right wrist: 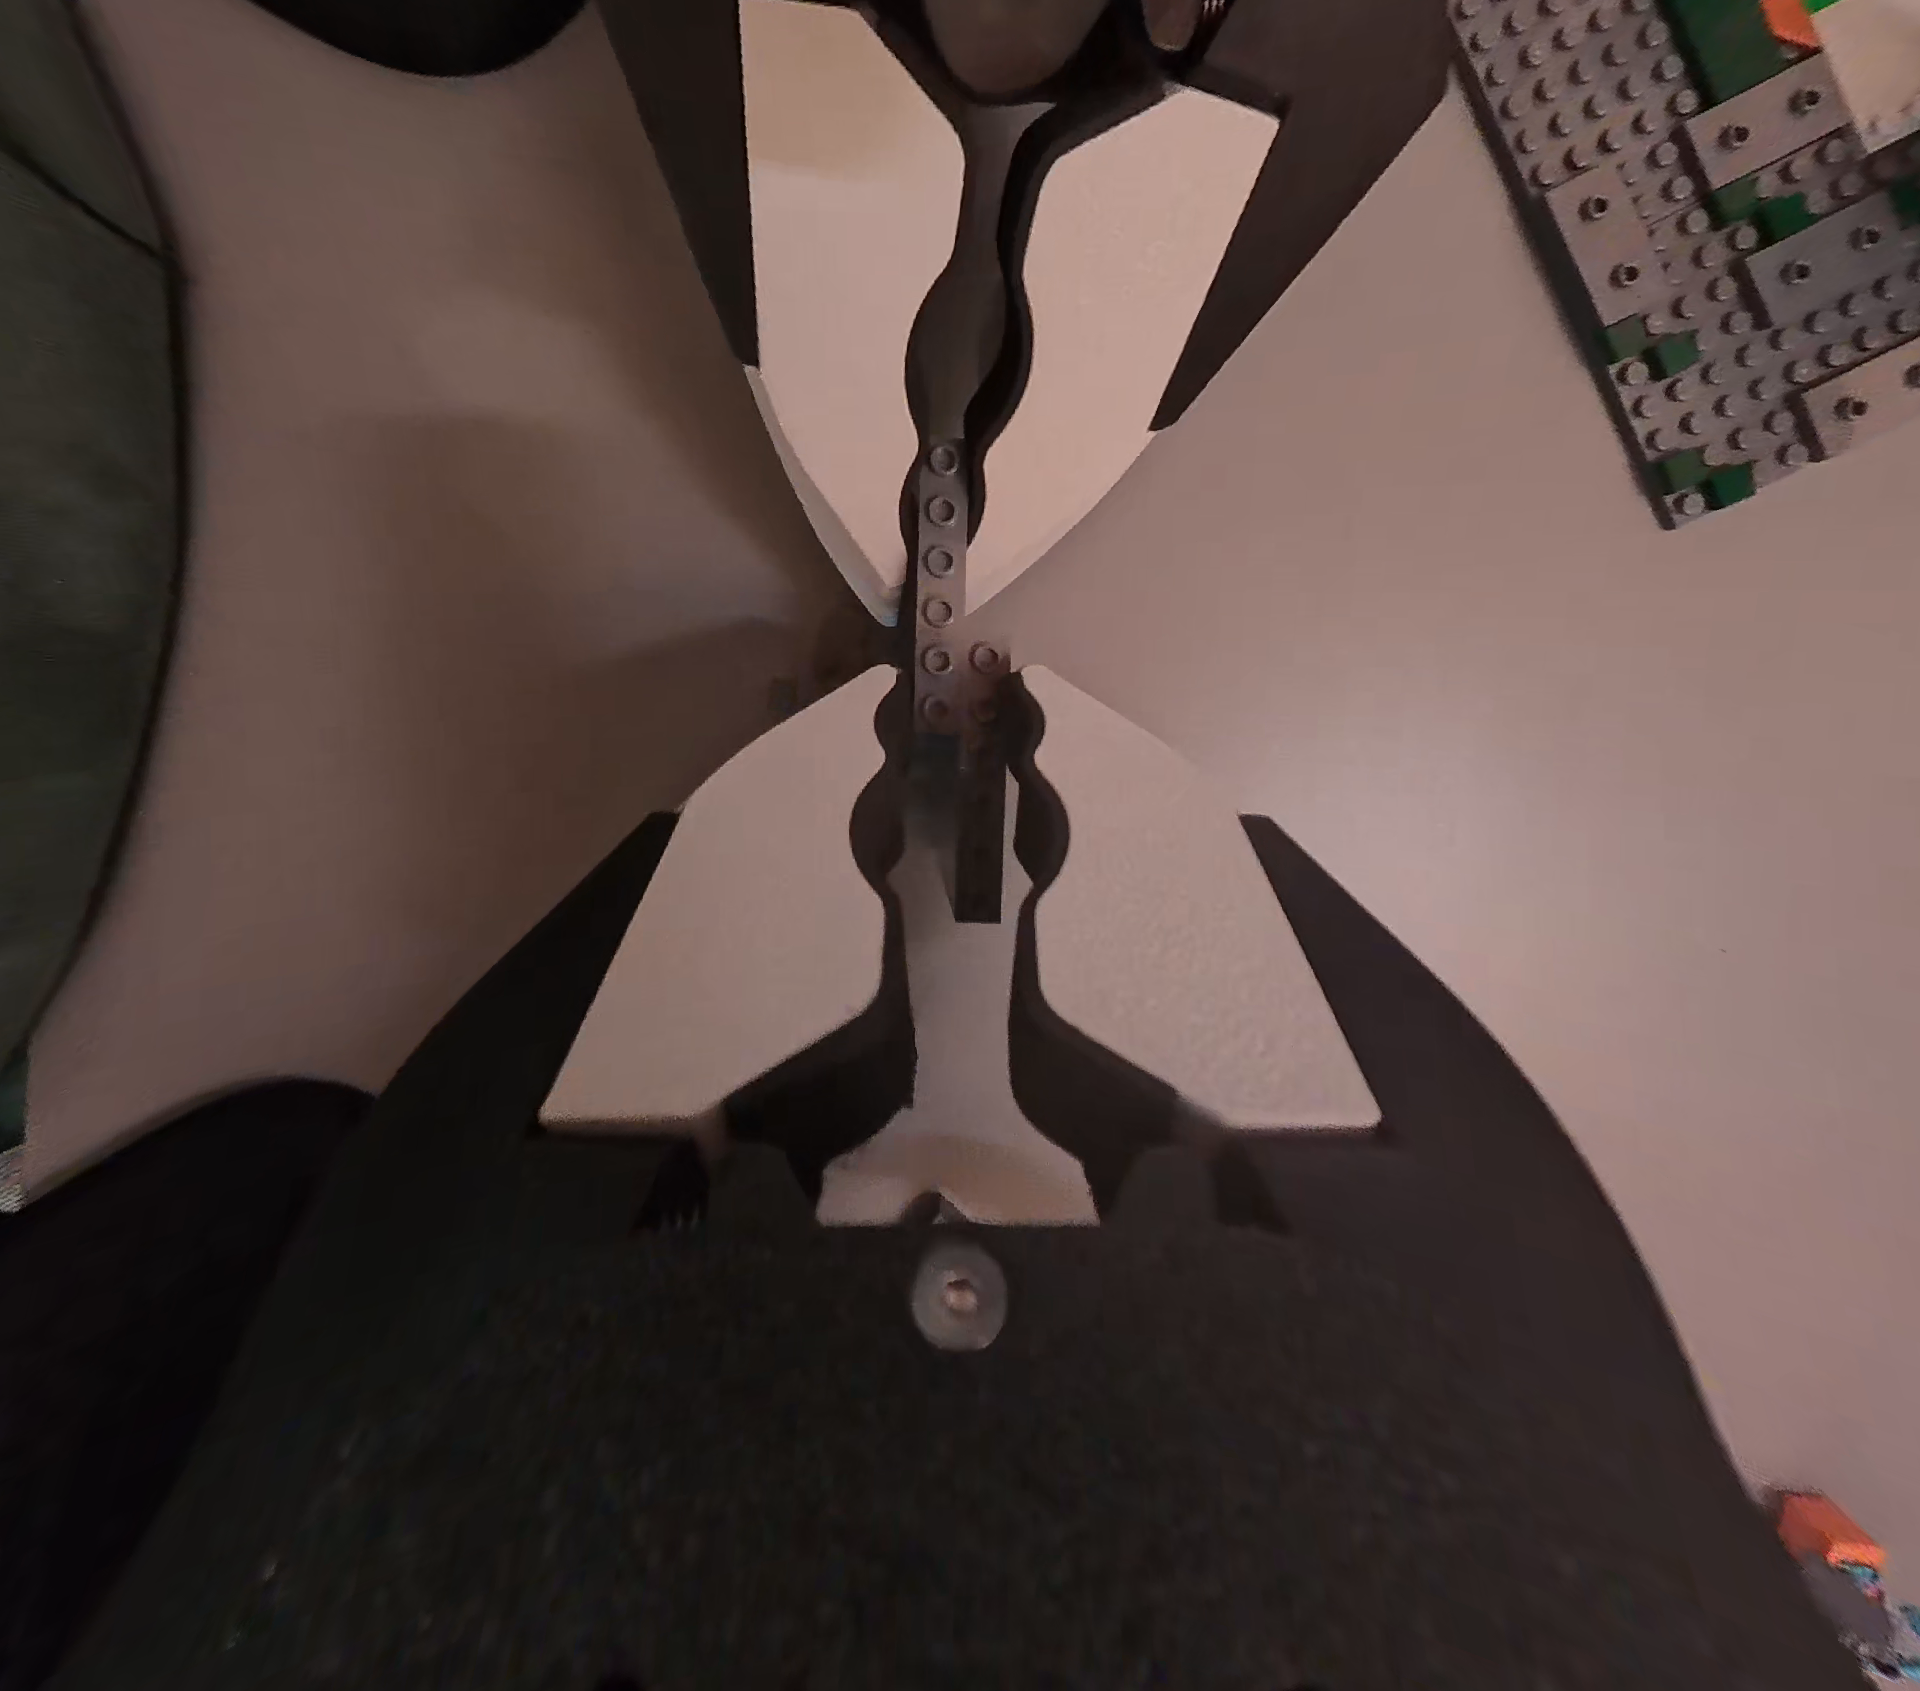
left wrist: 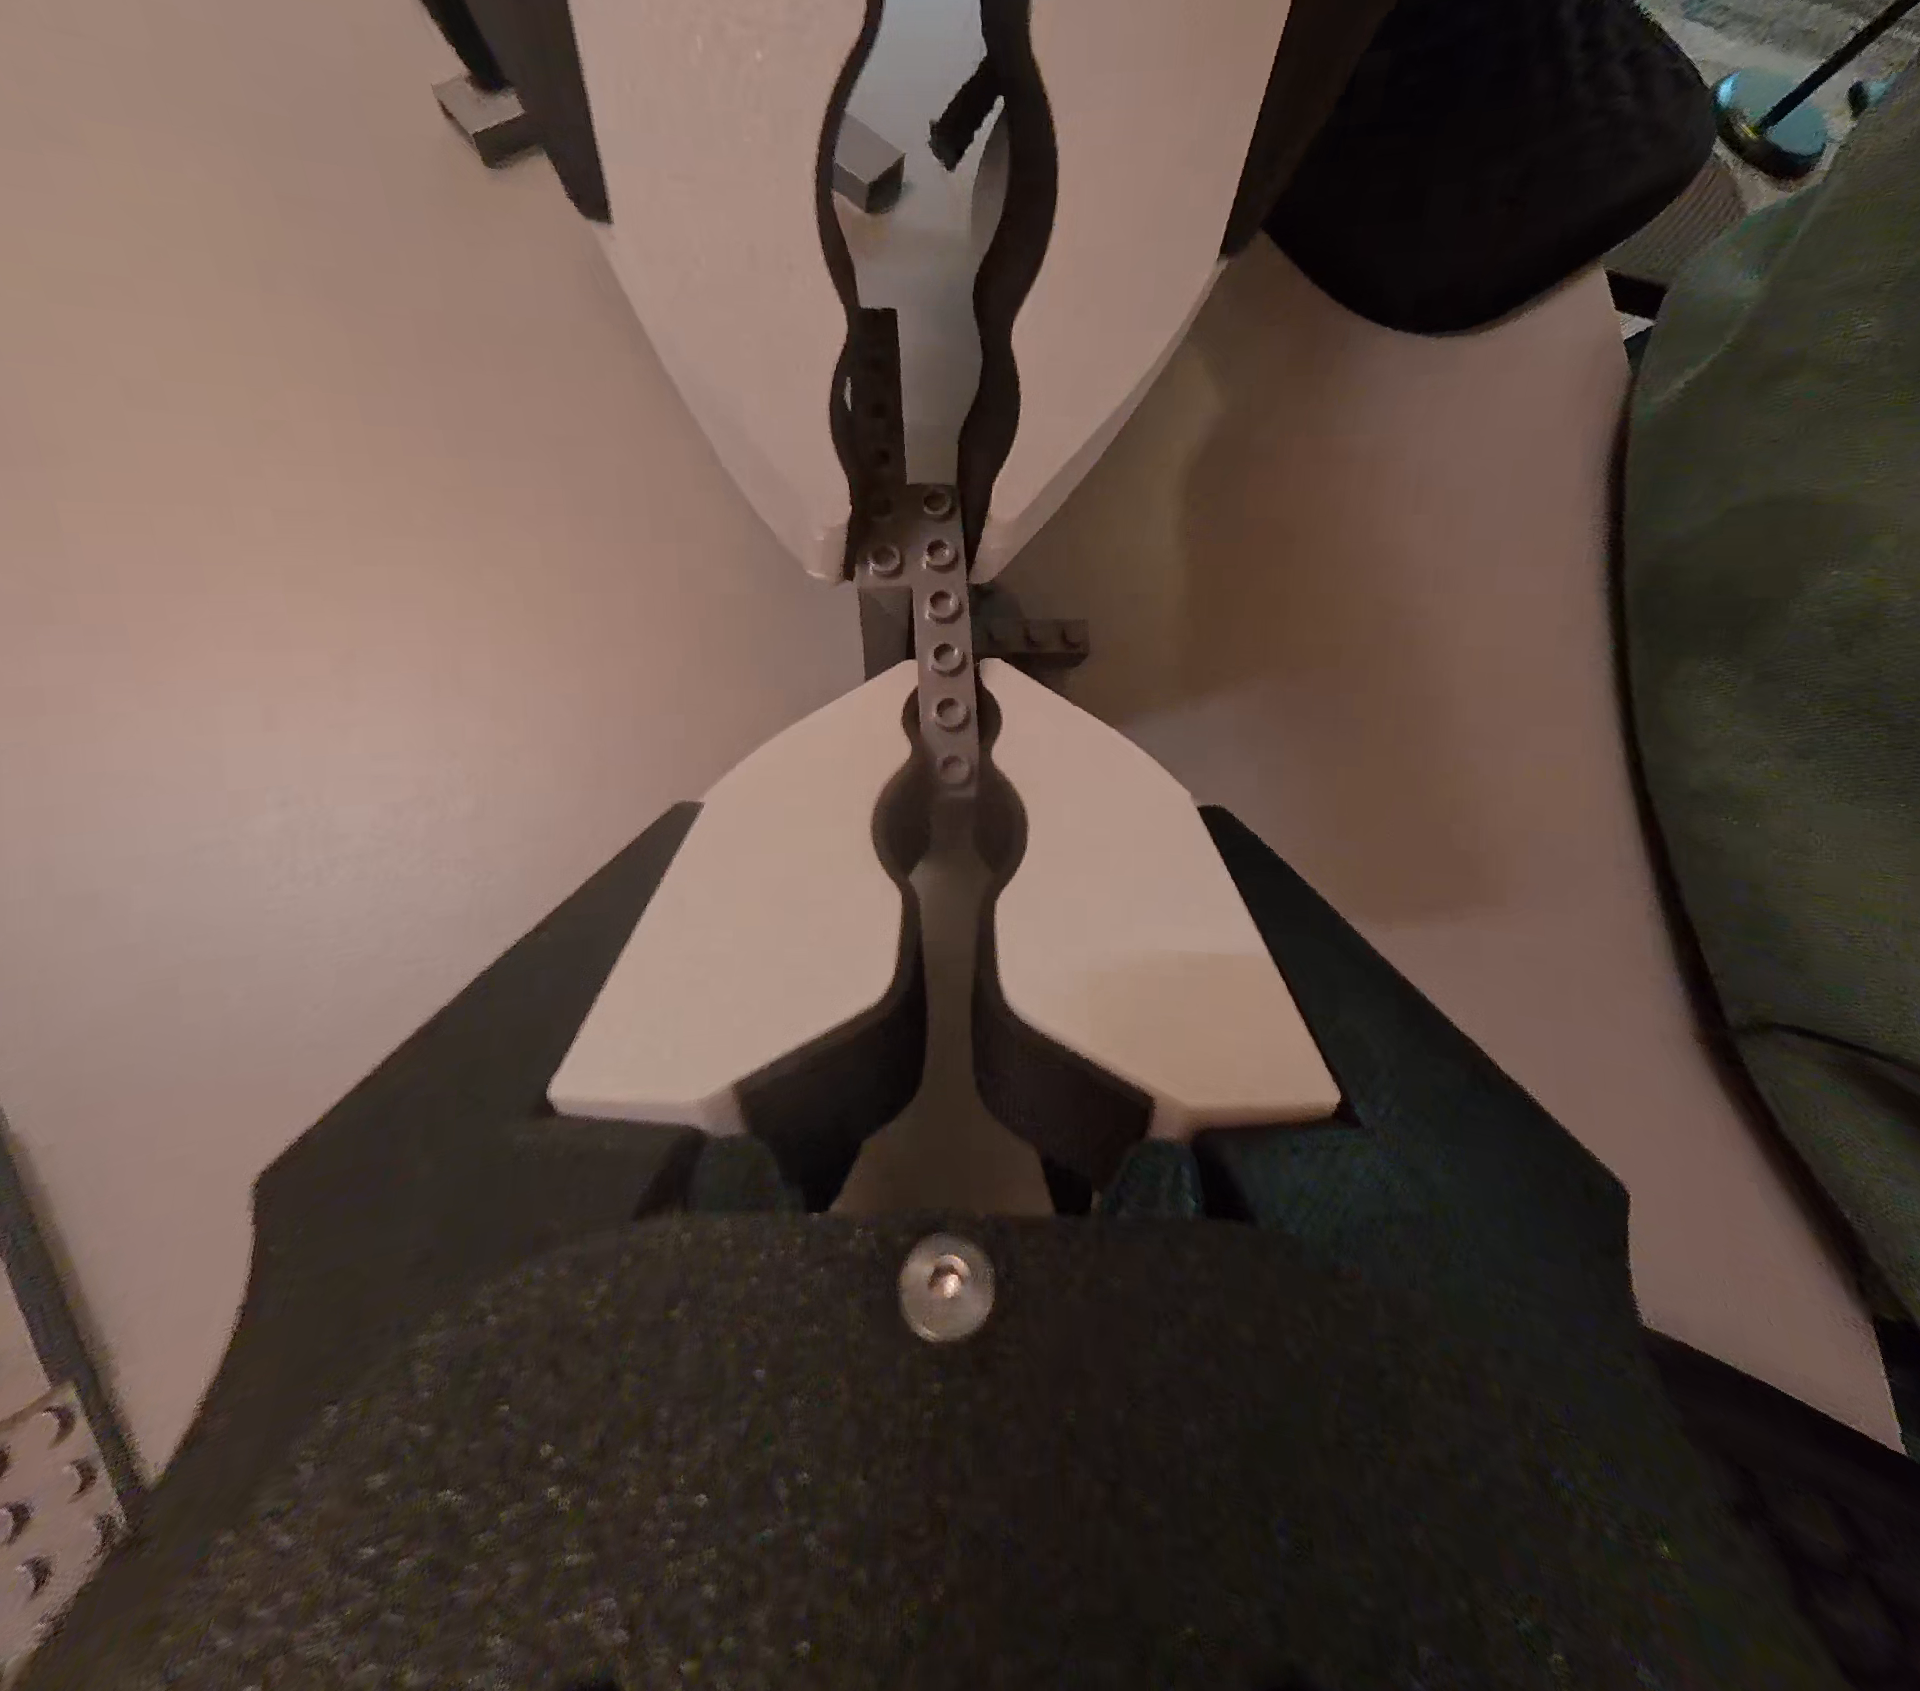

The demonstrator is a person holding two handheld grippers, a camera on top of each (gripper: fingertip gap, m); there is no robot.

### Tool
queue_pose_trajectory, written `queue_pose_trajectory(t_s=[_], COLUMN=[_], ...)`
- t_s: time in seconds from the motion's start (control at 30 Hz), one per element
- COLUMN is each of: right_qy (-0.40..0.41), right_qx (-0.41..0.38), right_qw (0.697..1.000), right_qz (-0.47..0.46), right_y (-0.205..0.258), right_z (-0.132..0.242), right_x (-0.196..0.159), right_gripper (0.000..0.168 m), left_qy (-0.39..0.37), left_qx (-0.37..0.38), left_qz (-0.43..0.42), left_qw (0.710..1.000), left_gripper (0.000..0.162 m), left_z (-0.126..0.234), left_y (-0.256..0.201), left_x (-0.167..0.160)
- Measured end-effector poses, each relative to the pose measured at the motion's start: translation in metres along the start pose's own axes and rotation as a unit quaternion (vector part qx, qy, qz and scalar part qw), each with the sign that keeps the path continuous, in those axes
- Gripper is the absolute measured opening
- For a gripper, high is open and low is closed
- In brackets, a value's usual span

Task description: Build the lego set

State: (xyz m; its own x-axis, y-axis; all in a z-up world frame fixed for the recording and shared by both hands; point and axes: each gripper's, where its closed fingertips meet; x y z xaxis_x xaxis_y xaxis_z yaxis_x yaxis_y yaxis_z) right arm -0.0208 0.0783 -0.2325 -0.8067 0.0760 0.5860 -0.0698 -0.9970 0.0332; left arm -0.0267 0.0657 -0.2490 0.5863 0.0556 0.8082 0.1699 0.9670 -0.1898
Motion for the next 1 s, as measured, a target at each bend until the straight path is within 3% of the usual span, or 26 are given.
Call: queue_pose_trajectory(t_s=[0.63,1.0], right_qy=[-0.012,-0.014], right_qx=[0.017,-0.005], right_qw=[0.999,1.000], right_qz=[-0.024,0.010], right_y=[0.0029,0.0022], right_z=[-0.0019,-0.0014], right_x=[0.0005,0.0015], right_gripper=[0.016,0.016], left_qy=[0.008,-0.006], left_qx=[0.011,0.026], left_qz=[-0.007,-0.015], left_qw=[1.000,1.000], left_gripper=[0.004,0.003], left_z=[-0.0005,-0.0007], left_y=[-0.0010,-0.0007], left_x=[-0.0022,-0.0004])
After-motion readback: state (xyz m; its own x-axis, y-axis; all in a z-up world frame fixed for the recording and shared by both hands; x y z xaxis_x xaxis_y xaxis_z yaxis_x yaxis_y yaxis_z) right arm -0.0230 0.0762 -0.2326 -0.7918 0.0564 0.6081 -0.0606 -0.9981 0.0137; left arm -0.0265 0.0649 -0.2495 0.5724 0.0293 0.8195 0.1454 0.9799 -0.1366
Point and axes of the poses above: each gripper's, where its closed fingertips meet, z back along the fingers, x out of its top, y = z × x across the jaws, and after that the axes turned 6 degrees about -y, right-handed
